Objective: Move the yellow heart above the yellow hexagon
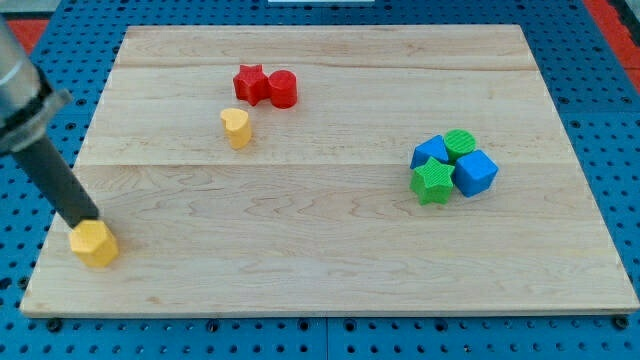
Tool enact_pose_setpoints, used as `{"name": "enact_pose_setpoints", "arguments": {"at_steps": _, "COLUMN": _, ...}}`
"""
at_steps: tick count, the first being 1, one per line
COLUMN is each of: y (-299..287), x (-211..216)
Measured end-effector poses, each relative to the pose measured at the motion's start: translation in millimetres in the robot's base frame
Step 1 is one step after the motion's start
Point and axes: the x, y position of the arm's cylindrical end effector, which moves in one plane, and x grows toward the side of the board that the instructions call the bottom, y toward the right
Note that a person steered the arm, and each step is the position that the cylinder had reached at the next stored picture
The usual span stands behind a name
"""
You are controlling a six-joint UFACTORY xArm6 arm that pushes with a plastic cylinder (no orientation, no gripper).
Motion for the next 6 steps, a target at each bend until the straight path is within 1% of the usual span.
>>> {"name": "enact_pose_setpoints", "arguments": {"at_steps": 1, "y": -5.4, "x": -32.0}}
{"name": "enact_pose_setpoints", "arguments": {"at_steps": 2, "y": 115.7, "x": -73.8}}
{"name": "enact_pose_setpoints", "arguments": {"at_steps": 3, "y": 218.5, "x": -89.1}}
{"name": "enact_pose_setpoints", "arguments": {"at_steps": 4, "y": 182.7, "x": -150.2}}
{"name": "enact_pose_setpoints", "arguments": {"at_steps": 5, "y": 138.4, "x": -126.2}}
{"name": "enact_pose_setpoints", "arguments": {"at_steps": 6, "y": 69.0, "x": -85.1}}
